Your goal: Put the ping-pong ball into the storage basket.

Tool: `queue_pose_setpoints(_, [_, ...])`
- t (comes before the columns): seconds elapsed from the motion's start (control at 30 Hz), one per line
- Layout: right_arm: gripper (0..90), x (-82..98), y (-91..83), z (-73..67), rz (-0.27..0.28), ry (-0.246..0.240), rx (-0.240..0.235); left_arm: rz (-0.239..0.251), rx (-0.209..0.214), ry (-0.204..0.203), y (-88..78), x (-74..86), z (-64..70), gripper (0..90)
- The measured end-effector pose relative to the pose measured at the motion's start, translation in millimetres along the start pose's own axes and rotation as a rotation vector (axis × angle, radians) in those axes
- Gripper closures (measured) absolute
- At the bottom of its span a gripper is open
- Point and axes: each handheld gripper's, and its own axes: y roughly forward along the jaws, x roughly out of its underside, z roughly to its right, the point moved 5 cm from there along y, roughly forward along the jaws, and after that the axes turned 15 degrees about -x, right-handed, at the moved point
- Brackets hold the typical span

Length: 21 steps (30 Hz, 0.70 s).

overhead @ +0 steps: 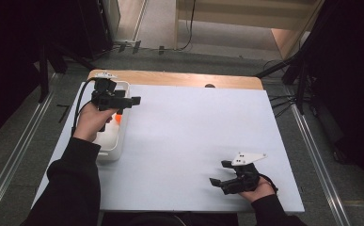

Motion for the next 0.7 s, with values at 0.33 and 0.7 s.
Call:
queue_pose_setpoints(0.33, [14.2,-0.2,-0.2,0.0,0.000,0.001,0.000,-0.009,0.059,0.029,0.7,-0.5,21.7,23.6])
queue_pose_setpoints(0.7, [14.2,-0.1,-0.5,0.0,0.000,0.004,0.001,-0.006,0.115,0.048,4.5,1.3,44.7,23.6])
